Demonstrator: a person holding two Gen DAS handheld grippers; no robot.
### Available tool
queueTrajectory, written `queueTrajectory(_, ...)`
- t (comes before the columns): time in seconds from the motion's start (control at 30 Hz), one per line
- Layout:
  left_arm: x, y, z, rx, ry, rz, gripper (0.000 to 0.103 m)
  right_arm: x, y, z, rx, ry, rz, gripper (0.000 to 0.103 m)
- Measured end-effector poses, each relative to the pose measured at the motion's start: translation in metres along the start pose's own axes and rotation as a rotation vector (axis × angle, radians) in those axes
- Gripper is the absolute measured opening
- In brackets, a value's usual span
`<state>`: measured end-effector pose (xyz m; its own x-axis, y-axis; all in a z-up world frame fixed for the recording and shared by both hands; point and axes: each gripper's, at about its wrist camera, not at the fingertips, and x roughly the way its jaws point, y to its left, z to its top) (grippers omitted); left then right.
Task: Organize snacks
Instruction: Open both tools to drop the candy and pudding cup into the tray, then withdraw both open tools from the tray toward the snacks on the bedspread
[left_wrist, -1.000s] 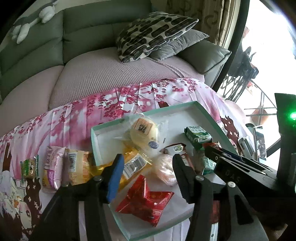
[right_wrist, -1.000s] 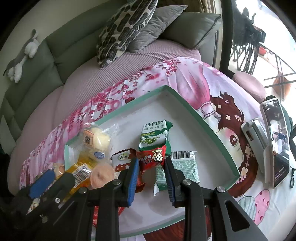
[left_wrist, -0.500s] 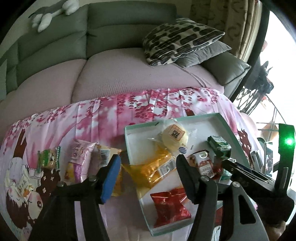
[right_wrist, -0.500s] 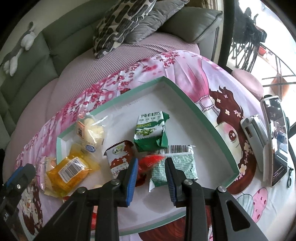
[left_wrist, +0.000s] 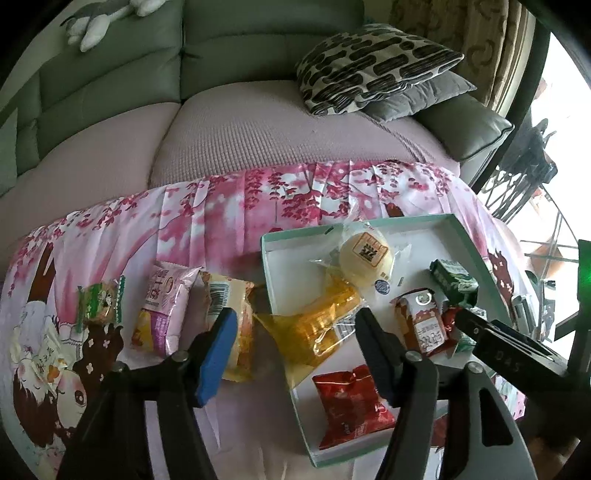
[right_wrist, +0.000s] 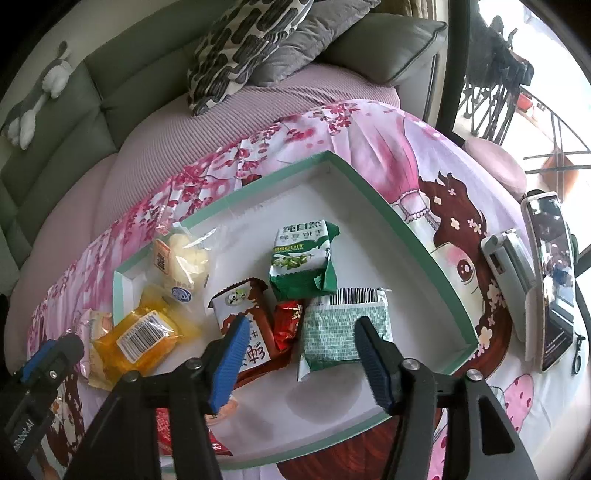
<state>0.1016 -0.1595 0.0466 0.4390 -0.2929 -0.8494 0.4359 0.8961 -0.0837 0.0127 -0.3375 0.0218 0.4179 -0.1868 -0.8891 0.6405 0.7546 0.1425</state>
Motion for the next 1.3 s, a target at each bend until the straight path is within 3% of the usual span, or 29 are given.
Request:
queueTrajectory(0.17,0.003,0.006,-0.001,-0.014,0.003,0.012,0.078,0.001,-0.001,0.0,-0.004,-0.006,-0.014,0.094)
queueTrajectory(0.3,0.005,0.01,-0.002,-0.025,0.003,0.025,0.086,0.001,-0.003,0.0,0.002,-0.014,-0.009,0.103)
queueTrajectory(0.53,0.006,0.019,-0.003,-0.069,-0.025,0.025,0.099,0.003,0.0,0.0,-0.014,-0.006,0.007,0.103)
queueTrajectory(0.9,0.001,0.031,-0.005,-0.115,-0.039,-0.048,0.1,-0.006,0.014,-0.002,-0.047,-0.031,0.036,0.103)
queueTrajectory(1.3,-0.022,0.101,-0.009,-0.21,-0.073,0.036,0.1,-0.013,0.06,-0.011,-0.16,-0.046,0.058,0.103)
